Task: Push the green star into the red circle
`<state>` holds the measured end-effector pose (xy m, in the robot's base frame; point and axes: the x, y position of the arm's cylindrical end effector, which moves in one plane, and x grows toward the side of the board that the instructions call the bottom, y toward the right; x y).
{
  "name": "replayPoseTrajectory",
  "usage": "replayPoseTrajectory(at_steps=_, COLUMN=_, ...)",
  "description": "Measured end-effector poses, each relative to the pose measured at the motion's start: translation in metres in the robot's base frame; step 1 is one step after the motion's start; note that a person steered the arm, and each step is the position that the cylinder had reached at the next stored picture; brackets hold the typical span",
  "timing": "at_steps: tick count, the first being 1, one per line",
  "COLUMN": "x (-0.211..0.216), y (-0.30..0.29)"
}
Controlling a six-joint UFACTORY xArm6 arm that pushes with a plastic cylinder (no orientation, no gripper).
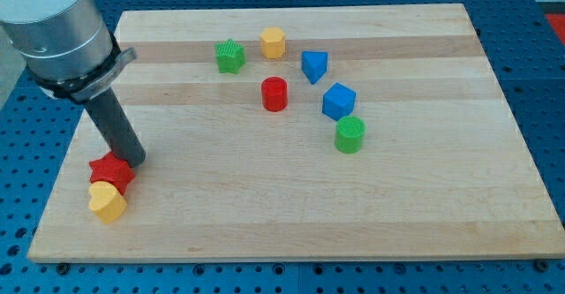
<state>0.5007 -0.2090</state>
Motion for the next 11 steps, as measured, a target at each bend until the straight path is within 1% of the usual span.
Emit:
replayPoseTrajectory(at_steps=1, x=0.000, y=0.000)
replayPoseTrajectory(at_steps=3, x=-0.047, y=0.000)
replayPoseTrajectory(at_steps=5, x=-0.051, y=0.000)
replayPoseTrajectory(at_steps=6, x=-0.074, y=0.001)
replayPoseTrajectory(at_steps=7, x=-0.128, y=0.002)
replayPoseTrajectory(at_steps=8, x=-0.185, y=0.025)
replayPoseTrajectory(at_steps=9, x=-0.205, y=0.049)
replayPoseTrajectory(at_steps=10, x=-0.205, y=0.058)
replayPoseTrajectory(at_steps=11, x=-0.205, y=0.104)
